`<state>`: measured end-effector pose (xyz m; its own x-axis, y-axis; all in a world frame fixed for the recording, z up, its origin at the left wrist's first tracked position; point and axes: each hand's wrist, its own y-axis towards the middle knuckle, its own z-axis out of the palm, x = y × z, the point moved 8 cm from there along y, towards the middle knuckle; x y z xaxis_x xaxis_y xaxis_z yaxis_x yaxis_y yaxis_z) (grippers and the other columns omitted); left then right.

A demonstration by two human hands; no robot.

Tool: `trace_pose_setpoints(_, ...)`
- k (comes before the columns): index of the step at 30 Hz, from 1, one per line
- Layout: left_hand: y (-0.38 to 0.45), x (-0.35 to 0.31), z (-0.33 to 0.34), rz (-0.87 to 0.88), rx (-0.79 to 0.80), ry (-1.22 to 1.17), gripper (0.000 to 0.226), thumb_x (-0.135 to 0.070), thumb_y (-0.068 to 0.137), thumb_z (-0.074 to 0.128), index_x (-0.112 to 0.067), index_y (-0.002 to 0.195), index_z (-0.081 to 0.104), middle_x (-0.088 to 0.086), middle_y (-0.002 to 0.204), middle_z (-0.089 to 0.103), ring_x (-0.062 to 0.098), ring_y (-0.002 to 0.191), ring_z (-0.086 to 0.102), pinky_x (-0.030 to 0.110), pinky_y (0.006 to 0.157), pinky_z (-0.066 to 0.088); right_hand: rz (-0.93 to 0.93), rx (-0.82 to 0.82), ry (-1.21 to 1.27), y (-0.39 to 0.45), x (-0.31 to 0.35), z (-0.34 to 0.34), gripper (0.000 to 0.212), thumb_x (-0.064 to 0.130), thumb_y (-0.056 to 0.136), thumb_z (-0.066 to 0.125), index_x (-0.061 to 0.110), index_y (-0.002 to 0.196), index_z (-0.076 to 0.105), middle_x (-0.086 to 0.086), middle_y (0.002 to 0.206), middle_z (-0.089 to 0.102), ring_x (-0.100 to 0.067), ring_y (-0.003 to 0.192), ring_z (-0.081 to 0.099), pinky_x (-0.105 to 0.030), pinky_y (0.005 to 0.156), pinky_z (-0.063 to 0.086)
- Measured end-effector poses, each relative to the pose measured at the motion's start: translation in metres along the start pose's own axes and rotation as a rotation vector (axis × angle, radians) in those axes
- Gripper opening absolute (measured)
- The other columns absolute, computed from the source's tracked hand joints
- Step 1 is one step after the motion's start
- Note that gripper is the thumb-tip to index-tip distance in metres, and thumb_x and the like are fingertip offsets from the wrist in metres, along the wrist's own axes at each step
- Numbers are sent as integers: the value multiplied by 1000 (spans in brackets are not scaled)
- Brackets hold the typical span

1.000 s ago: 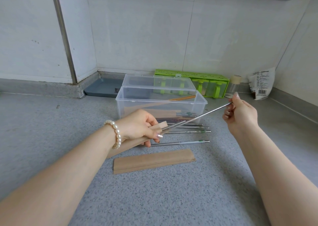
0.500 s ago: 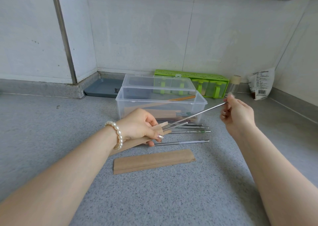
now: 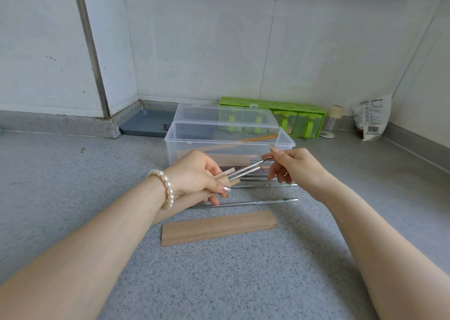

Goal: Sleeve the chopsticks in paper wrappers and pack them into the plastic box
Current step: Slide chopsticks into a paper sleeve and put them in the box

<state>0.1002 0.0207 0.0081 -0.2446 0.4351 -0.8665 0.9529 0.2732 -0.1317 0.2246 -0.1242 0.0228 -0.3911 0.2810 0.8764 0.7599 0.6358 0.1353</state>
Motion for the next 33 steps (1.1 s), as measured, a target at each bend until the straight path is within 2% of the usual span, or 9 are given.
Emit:
trace_pose_setpoints(9, 1, 2, 3, -7, 37, -1, 5, 0, 78, 70, -2, 81, 66, 10, 75, 73, 16, 56, 67, 20, 49, 51, -10, 237, -36, -8, 2, 19, 38, 29, 97, 43, 1, 107, 66, -7, 75, 69, -15, 60, 53, -25, 55, 39)
trace_pose_setpoints(14, 0, 2, 5, -10, 59, 9, 5, -2, 78, 70, -4, 80, 66, 9, 75, 73, 16, 56, 67, 20, 49, 51, -12, 315, -62, -12, 3, 25, 38, 26, 97, 44, -3, 98, 67, -5, 78, 70, -15, 64, 55, -27, 59, 42)
trace_pose_setpoints(17, 1, 1, 5, 2, 58, -10, 6, -2, 78, 70, -4, 80, 66, 9, 75, 73, 17, 57, 67, 23, 54, 52, -11, 271, 30, -9, 3, 24, 30, 23, 96, 47, 3, 105, 68, -7, 76, 70, -15, 60, 55, -23, 54, 43)
trace_pose_setpoints(22, -1, -4, 7, 19, 65, -86, 11, -3, 77, 71, -3, 85, 64, 9, 77, 74, 18, 58, 68, 24, 54, 53, 36, 136, 360, -4, 2, 22, 13, 9, 86, 60, -1, 90, 68, -7, 63, 67, -15, 51, 56, -20, 48, 45)
trace_pose_setpoints(24, -3, -8, 3, 40, 31, -94, 16, -11, 77, 73, -4, 90, 66, 7, 81, 74, 16, 65, 69, 22, 56, 54, 37, 94, 449, -4, 4, 16, 10, 5, 84, 61, -3, 88, 65, -9, 63, 67, -15, 51, 58, -20, 49, 47)
trace_pose_setpoints(26, -4, -16, -16, 115, -163, -22, 20, -25, 75, 74, -12, 88, 68, 1, 85, 74, 11, 74, 68, 20, 65, 51, 24, 18, 514, -4, 6, 3, 9, 3, 83, 60, -5, 86, 63, -9, 61, 66, -15, 50, 58, -20, 49, 49)
trace_pose_setpoints(28, -13, -28, -50, 257, -510, 13, 17, -32, 77, 71, -17, 83, 67, -5, 82, 71, 9, 77, 66, 20, 70, 49, -4, -77, 579, -4, 7, -15, 8, 2, 84, 58, -4, 84, 63, -8, 59, 66, -15, 50, 58, -20, 50, 49)
trace_pose_setpoints(30, -35, -37, -80, 422, -856, 17, 10, -26, 84, 65, -16, 86, 63, -8, 85, 66, 10, 82, 63, 20, 74, 48, -28, -192, 658, -5, 5, -38, 8, 0, 86, 56, -1, 83, 63, -7, 58, 66, -13, 49, 57, -20, 51, 49)
trace_pose_setpoints(33, -54, -39, -100, 576, -1101, 28, 17, -22, 91, 53, -9, 99, 62, -6, 96, 60, 16, 94, 59, 25, 83, 43, -29, -398, 797, -8, -4, -70, 12, -1, 90, 53, 3, 82, 61, -4, 54, 64, -10, 47, 56, -18, 51, 49)
